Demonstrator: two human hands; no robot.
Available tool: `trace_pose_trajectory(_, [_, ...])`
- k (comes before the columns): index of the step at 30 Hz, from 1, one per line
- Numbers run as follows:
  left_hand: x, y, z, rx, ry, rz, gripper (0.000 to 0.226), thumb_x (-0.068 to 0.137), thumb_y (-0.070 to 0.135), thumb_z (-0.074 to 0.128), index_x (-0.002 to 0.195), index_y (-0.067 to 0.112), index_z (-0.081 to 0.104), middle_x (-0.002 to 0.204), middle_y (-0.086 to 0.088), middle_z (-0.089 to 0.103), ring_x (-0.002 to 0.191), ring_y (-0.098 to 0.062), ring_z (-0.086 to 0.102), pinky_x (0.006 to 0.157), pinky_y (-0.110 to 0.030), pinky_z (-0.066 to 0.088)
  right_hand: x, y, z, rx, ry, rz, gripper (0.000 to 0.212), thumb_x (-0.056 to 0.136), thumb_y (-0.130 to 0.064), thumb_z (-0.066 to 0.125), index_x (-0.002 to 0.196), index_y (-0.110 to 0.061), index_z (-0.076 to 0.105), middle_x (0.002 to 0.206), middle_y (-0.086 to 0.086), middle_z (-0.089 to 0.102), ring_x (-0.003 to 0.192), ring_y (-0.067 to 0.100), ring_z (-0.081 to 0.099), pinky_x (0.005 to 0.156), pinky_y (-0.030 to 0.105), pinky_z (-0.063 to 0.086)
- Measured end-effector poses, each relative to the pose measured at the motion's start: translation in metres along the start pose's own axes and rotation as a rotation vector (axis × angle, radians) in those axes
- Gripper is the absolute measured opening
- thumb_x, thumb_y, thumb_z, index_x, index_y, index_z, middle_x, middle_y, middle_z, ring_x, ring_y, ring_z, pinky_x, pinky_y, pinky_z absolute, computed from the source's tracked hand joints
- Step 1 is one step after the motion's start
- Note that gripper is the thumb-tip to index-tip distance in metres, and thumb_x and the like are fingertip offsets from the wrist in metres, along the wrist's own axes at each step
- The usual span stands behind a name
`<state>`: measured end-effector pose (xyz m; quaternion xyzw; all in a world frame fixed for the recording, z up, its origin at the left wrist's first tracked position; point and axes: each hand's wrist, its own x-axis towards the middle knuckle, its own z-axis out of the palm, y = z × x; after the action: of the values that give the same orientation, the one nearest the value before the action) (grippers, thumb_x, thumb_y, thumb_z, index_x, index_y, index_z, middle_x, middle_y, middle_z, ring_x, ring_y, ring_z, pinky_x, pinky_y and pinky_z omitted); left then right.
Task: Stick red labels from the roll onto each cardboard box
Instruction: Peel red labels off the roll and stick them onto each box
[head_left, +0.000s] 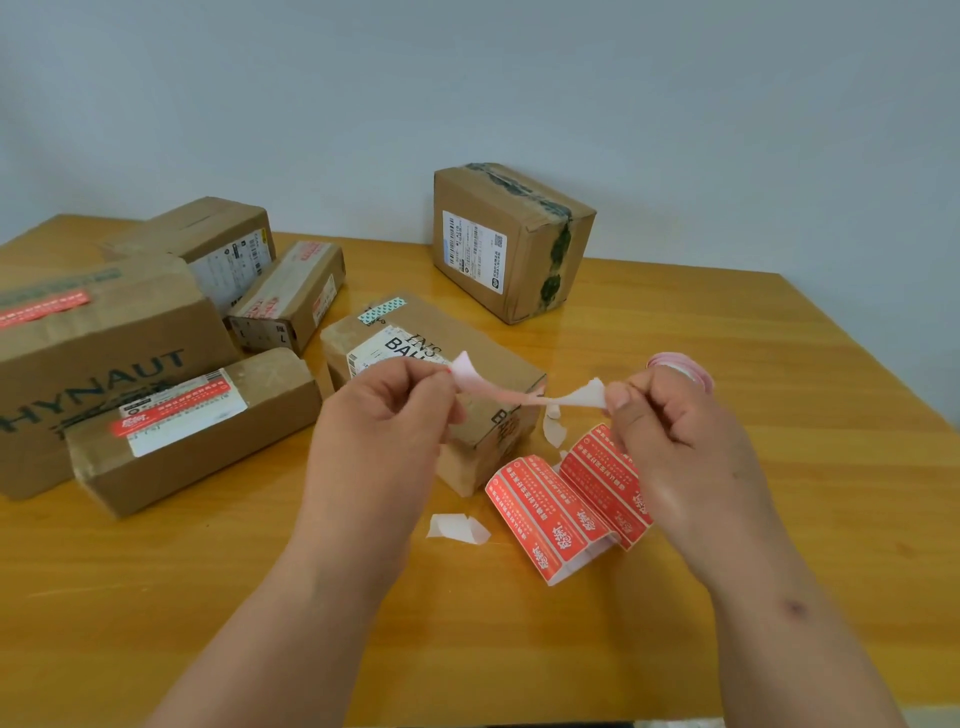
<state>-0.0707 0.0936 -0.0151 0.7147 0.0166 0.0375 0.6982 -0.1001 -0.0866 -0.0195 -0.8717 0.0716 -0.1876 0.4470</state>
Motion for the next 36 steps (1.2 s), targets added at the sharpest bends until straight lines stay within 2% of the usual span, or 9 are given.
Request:
trace_pose_trajectory(6, [0.004,-0.004,-0.005,-0.173,-0.011,-0.028,0.031,0.095,0.017,0.056,0.068,0.024,0.072,0.057,0.000,0.053,0.058,-0.014,0.044,0.061,-0.032,0.041,0.010,0.014,-0.009,-0.110,0.197,0.217,0.020,0.093,-0.029,0.058,0.074,-0.024,0.060,0.070,0.000,0.065,0.068,0.018,0.062,0.055,0.029,0.041])
trace_pose_trajectory(10, [0.004,-0.006,-0.004,-0.220,-0.065,0.003,0.034,0.096,0.015,0.055,0.068,0.024,0.073,0.063,-0.003,0.063,0.062,-0.015,0.054,0.068,-0.035,0.048,0.013,0.018,-0.006,-0.156,0.243,0.192,0.010,0.092,-0.025,0.060,0.083,-0.028,0.061,0.092,-0.008,0.069,0.081,0.017,0.067,0.078,0.036,0.053])
trace_pose_trajectory(12, [0.005,-0.007,-0.003,-0.213,-0.102,0.013,0.033,0.096,0.016,0.054,0.070,0.023,0.074,0.067,-0.003,0.066,0.066,-0.015,0.058,0.071,-0.035,0.049,0.011,0.011,-0.002,-0.134,0.195,0.145,0.017,0.094,-0.018,0.056,0.089,-0.032,0.065,0.093,-0.021,0.062,0.088,0.009,0.064,0.082,0.024,0.049])
trace_pose_trajectory(15, [0.005,-0.008,-0.003,-0.215,-0.166,0.015,0.025,0.095,0.018,0.054,0.082,0.017,0.075,0.072,-0.004,0.068,0.072,-0.017,0.061,0.076,-0.035,0.050,0.005,-0.009,0.005,-0.056,0.027,0.077,0.018,0.095,-0.024,0.055,0.091,-0.035,0.068,0.084,-0.028,0.060,0.084,-0.005,0.060,0.068,0.003,0.039])
trace_pose_trajectory(19, [0.006,-0.009,-0.003,-0.242,-0.218,0.033,0.021,0.094,0.017,0.054,0.089,0.016,0.073,0.072,-0.005,0.067,0.072,-0.017,0.061,0.074,-0.035,0.048,-0.001,-0.023,0.013,0.253,-0.286,0.168,0.029,0.089,-0.047,0.056,0.086,-0.024,0.074,0.078,-0.005,0.072,0.071,0.011,0.066,0.069,0.031,0.050])
trace_pose_trajectory(24, [0.007,-0.006,-0.010,-0.318,-0.285,0.030,0.019,0.083,0.023,0.057,0.083,0.023,0.076,0.075,-0.006,0.069,0.073,-0.017,0.063,0.073,-0.032,0.049,0.004,-0.018,0.016,0.662,-0.333,0.258,0.018,0.070,-0.027,0.071,0.084,-0.015,0.076,0.069,0.002,0.066,0.064,0.012,0.055,0.066,0.030,0.043])
trace_pose_trajectory(29, [0.012,-0.005,-0.018,-0.345,-0.298,-0.042,0.033,0.098,0.012,0.043,0.088,0.012,0.074,0.082,-0.013,0.070,0.076,-0.022,0.066,0.073,-0.036,0.052,0.007,-0.023,0.017,0.409,-0.202,0.142,0.007,0.084,-0.021,0.071,0.085,-0.027,0.075,0.071,-0.009,0.068,0.070,0.007,0.062,0.073,0.031,0.049])
trace_pose_trajectory(32, [0.012,-0.003,-0.021,-0.139,-0.244,0.024,0.021,0.085,0.032,0.061,0.088,0.015,0.074,0.081,-0.007,0.073,0.076,-0.020,0.070,0.074,-0.032,0.057,0.006,-0.031,0.017,0.240,-0.135,0.062,0.007,0.084,-0.026,0.070,0.084,-0.033,0.071,0.073,-0.012,0.067,0.069,0.002,0.061,0.068,0.019,0.047])
trace_pose_trajectory(36, [0.015,0.002,-0.026,0.121,-0.208,0.078,0.015,0.088,0.016,0.066,0.089,0.029,0.073,0.079,0.007,0.075,0.075,-0.007,0.071,0.072,-0.021,0.057,0.006,-0.035,0.016,0.088,-0.140,0.028,0.010,0.085,-0.027,0.070,0.084,-0.037,0.069,0.073,-0.015,0.067,0.070,-0.005,0.060,0.061,0.006,0.042])
